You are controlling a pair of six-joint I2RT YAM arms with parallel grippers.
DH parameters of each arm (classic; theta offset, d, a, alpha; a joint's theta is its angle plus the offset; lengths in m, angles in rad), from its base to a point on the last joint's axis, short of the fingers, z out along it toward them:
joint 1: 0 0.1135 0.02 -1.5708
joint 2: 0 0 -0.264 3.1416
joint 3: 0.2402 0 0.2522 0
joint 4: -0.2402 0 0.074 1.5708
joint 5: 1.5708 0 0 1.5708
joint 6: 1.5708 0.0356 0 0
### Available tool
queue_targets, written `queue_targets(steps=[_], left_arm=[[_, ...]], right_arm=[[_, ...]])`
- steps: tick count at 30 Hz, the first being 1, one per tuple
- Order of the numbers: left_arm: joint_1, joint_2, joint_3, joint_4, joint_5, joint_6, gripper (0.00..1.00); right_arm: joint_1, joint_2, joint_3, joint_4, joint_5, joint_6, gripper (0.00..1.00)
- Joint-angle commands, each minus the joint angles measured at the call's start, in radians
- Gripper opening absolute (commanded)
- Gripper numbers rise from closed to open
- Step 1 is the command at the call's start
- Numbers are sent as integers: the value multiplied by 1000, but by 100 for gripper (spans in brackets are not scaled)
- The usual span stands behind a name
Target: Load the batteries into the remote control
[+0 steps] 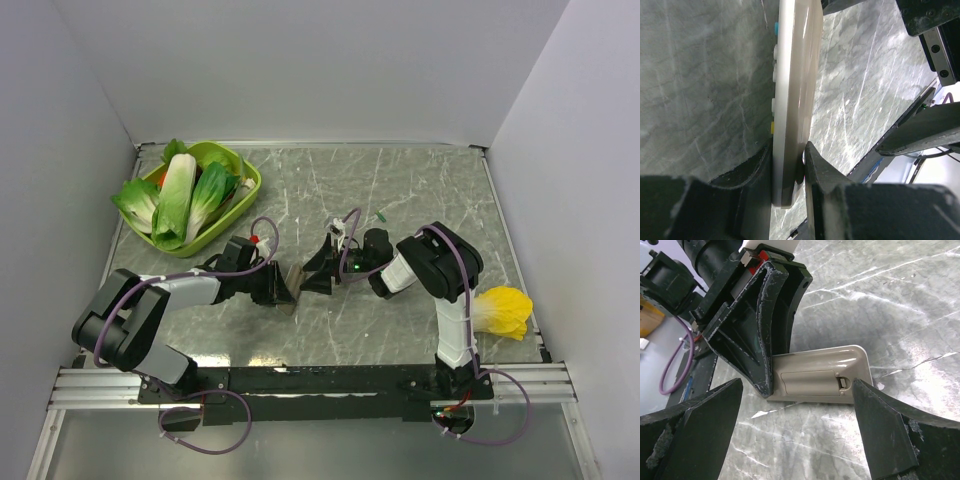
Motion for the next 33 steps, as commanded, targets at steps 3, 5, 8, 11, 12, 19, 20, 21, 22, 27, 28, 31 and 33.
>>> queue_targets(steps=[3, 5, 8, 11, 12, 19, 20, 21, 22, 27, 28, 31, 33], left_arm=[[-4, -12, -19, -46, -25, 2, 1], [-4, -12, -19, -43, -24, 2, 1], [-4, -9, -19, -43, -22, 2, 2], [-4, -9, -19, -45, -24, 2, 2], [-4, -9, -19, -46, -24, 2, 1], [-4, -10, -16, -48, -25, 4, 2], [-4, -10, -16, -48, -25, 4, 2], [-4, -10, -16, -48, -27, 4, 1], [-4, -10, -16, -49, -25, 4, 2], [-4, -13, -15, -54, -30, 5, 2], [-4, -13, -15, -54, -30, 5, 1], [-4, -13, -13, -55, -31, 7, 2], [-4, -13, -12, -55, -31, 7, 1]], right_arm=[[3, 0, -5, 74, -56, 10, 97], [4, -2, -4, 74, -57, 12, 97], [6, 0, 3, 89, -57, 26, 97], [7, -4, 7, 114, -59, 43, 97], [7, -5, 6, 118, -60, 44, 97], [12, -23, 9, 83, -56, 17, 96], [13, -25, 7, 75, -47, 14, 96], [10, -28, 7, 72, -41, 9, 96], [12, -37, 6, 69, -34, -2, 96], [18, -94, -2, -23, 41, -89, 97], [18, -100, 4, -38, 42, -97, 97], [18, -106, 12, -72, 38, -109, 97], [23, -102, 15, -84, 32, -111, 97]])
